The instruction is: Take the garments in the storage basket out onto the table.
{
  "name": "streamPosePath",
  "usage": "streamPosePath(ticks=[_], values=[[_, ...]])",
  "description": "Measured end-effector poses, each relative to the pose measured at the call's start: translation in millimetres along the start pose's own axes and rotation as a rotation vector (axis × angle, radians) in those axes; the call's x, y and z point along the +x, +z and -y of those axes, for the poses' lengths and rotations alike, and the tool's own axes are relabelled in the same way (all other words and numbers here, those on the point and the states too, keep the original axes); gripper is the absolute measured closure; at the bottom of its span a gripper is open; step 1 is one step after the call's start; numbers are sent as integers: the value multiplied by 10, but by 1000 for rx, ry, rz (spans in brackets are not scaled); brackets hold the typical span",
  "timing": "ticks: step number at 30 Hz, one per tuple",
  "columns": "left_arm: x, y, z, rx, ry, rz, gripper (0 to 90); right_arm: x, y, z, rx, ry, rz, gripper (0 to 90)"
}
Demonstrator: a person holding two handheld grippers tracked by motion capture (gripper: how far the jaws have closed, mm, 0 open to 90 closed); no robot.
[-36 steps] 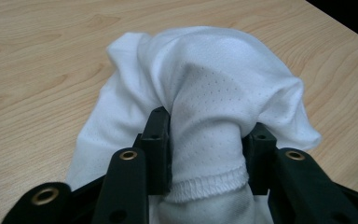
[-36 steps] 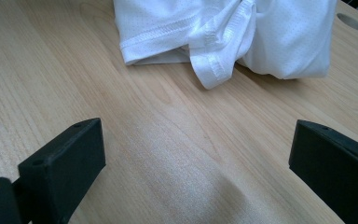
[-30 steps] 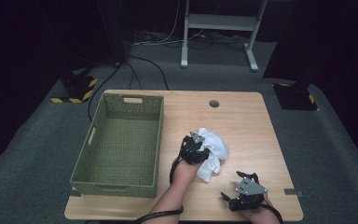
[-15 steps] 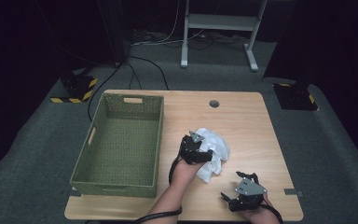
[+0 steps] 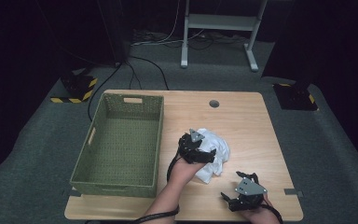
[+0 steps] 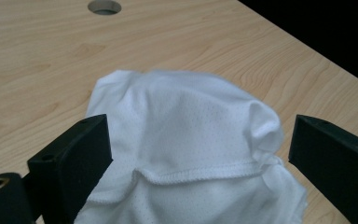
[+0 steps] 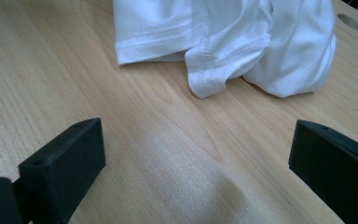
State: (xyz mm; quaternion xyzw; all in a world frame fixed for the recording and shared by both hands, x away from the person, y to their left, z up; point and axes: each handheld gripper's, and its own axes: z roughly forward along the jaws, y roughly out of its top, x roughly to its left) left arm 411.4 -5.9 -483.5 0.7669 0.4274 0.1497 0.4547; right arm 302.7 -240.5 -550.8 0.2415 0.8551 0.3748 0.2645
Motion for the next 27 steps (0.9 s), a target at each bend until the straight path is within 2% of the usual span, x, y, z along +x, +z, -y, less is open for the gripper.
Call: streamPosePath(ticks=[16, 27], values=[[-25, -326, -251, -100, 27, 21, 16, 3, 0, -1, 2, 0, 1, 31], [-10, -447, -235, -110, 28, 22, 7, 8, 3, -2, 7, -1, 3, 31]])
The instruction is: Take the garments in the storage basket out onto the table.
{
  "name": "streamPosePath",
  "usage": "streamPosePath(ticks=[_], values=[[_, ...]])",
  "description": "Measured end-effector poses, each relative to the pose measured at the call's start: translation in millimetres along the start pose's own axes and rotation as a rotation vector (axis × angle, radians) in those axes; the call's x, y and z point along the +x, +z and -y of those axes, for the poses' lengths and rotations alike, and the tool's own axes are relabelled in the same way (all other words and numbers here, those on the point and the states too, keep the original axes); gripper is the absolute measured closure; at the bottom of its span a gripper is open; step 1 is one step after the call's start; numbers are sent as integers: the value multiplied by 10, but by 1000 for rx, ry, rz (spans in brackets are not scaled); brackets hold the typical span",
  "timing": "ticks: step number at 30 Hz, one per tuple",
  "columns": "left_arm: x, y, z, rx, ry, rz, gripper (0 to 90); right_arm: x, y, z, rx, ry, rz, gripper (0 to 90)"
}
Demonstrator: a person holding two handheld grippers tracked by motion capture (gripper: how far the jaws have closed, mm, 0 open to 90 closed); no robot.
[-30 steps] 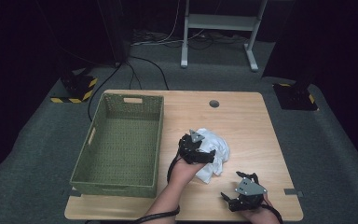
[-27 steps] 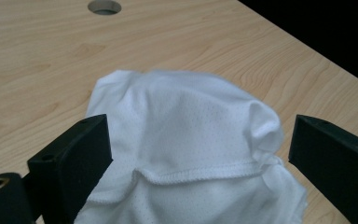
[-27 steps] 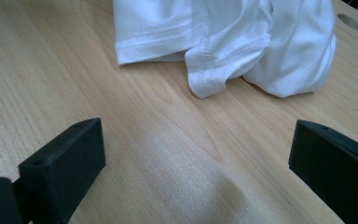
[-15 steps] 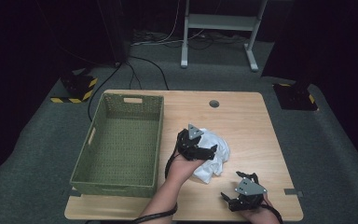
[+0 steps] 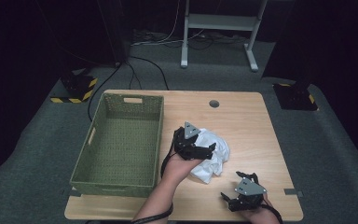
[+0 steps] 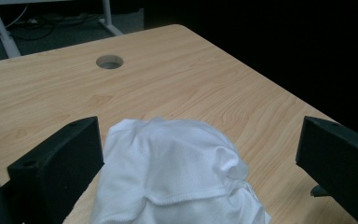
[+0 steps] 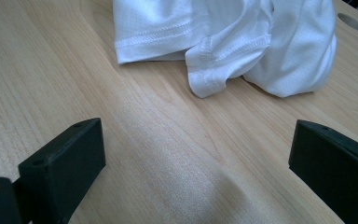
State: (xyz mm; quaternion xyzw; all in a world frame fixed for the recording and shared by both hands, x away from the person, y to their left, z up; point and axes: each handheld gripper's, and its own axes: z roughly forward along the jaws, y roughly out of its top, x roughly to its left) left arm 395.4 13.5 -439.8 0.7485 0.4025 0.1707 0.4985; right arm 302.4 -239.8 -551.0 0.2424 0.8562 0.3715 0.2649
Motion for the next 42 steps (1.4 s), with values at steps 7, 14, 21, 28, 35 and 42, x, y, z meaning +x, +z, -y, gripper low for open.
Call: streamPosePath(ticks=[7, 14, 21, 28, 35, 42], values=[[10, -62, 32, -7, 12, 8, 6, 1, 1, 0, -1, -3, 0, 31], [12, -145, 69, -16, 16, 9, 7, 3, 2, -1, -1, -9, 2, 31], [35, -231, 149, -27, 20, -11, 7, 13, 5, -2, 4, -8, 2, 31], [12, -350, 209, -37, 33, -5, 7, 22, 10, -6, 5, -19, 2, 31], [-15, -430, 286, -28, 39, 1, 6, 27, 9, -6, 8, -18, 3, 31], [-172, -506, 405, -25, 88, 1, 3, 28, 11, -6, 8, -24, 4, 31]])
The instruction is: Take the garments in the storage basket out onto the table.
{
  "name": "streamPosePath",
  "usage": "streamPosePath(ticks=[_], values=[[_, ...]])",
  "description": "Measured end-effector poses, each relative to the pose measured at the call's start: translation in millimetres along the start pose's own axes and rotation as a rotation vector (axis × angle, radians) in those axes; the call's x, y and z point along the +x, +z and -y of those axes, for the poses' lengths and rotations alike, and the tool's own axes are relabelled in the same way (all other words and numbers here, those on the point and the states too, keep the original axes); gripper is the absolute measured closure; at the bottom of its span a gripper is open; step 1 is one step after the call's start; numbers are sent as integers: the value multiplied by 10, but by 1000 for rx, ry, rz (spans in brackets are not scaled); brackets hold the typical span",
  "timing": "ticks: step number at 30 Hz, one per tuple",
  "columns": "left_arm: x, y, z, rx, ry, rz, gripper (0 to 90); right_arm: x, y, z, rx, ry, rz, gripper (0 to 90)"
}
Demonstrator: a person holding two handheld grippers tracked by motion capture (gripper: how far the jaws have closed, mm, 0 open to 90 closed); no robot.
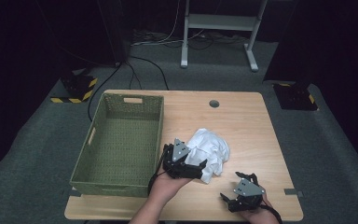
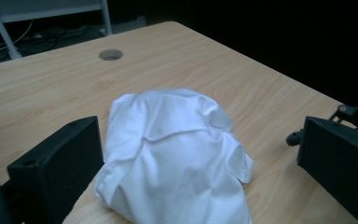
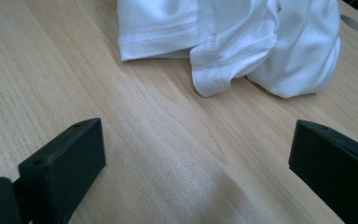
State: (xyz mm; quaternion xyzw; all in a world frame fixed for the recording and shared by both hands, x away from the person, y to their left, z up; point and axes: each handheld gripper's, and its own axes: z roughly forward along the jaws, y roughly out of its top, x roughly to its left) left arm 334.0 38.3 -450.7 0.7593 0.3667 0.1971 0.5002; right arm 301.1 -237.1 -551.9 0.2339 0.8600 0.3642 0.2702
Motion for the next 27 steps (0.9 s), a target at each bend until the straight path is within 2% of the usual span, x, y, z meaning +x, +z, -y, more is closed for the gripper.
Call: streamPosePath(ticks=[5, 13, 20, 27], values=[[-78, -37, 106, -1, 5, 12, 3, 3, 0, 0, 1, -1, 1, 31], [-128, -71, 327, 25, 15, 19, 2, 10, 2, -3, 4, -5, 2, 31], [-138, -72, 535, 72, 24, 24, 3, 12, 4, -3, 6, -6, 2, 31], [-157, -19, 760, 121, 44, 8, 2, 15, 6, -5, 8, -8, 4, 31]])
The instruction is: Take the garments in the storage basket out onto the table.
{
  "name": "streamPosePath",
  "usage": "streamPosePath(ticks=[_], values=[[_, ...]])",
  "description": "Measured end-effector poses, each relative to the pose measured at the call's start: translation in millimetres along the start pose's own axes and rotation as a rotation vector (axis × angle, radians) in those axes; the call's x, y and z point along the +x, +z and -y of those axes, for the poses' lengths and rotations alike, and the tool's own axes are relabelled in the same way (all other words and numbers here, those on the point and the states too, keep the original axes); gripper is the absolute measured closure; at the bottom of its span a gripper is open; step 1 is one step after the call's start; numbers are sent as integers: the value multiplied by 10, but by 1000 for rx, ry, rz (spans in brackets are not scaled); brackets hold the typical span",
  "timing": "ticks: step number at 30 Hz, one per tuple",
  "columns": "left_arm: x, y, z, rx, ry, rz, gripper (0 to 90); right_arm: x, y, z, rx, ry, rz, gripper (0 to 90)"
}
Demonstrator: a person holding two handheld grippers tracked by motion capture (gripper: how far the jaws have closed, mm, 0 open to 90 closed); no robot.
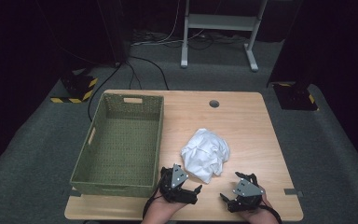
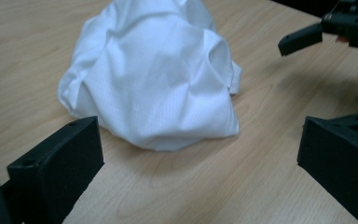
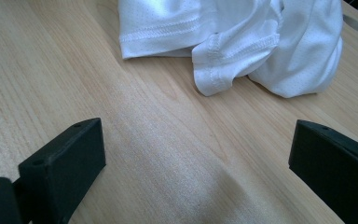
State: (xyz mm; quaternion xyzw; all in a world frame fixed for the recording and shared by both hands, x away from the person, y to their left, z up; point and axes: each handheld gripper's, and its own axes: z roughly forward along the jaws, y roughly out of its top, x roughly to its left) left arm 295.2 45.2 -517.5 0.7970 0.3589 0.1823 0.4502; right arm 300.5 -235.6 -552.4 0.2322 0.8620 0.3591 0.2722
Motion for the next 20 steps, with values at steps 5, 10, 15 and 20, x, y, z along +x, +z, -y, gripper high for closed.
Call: streamPosePath(ticks=[5, 10, 15, 20], values=[[-13, 89, 152, 42, 28, -14, 2, 2, 0, 0, 0, 1, 0, 31], [-24, 197, 278, 128, 63, -32, 4, 3, -1, 1, 0, 1, -1, 31], [-24, 214, 275, 140, 66, -33, 6, 2, -1, 1, 0, 1, -1, 31], [-35, 222, 274, 149, 76, -41, 6, 2, -1, 1, 0, 0, -2, 32]])
